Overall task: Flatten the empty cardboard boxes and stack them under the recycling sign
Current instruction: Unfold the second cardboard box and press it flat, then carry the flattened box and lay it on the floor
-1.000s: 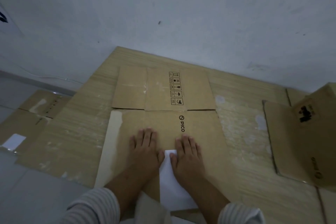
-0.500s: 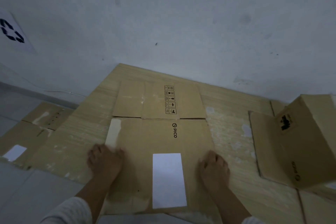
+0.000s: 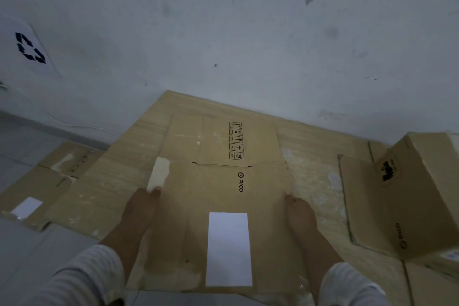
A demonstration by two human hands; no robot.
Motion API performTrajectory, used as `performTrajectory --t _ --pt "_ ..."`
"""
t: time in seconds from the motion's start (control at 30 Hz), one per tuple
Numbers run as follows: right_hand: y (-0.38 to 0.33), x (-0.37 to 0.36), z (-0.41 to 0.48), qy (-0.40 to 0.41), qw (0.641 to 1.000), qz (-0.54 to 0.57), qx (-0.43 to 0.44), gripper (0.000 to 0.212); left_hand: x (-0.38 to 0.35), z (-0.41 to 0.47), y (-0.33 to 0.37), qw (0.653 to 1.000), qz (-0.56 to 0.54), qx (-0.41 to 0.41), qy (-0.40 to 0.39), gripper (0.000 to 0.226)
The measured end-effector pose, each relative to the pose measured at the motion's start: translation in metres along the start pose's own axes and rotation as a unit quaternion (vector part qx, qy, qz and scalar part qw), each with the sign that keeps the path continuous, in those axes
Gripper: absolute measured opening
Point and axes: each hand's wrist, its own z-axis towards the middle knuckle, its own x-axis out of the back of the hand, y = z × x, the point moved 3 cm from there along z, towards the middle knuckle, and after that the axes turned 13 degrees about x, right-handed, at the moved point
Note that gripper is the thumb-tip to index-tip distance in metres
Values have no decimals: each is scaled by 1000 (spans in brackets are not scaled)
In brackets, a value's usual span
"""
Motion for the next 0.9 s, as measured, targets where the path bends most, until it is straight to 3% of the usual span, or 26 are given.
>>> performTrajectory --t 0.13,0.5,0.9 --pt "1 7 -7 30 1000 6 1 74 0 -8 1 1000 0 -23 14 65" --pt "-18 71 -12 101 990 52 81 65 35 -37 51 995 -42 -78 45 69" --pt "-111 76 -17 157 980 56 104 64 122 1 85 984 -106 -132 57 69"
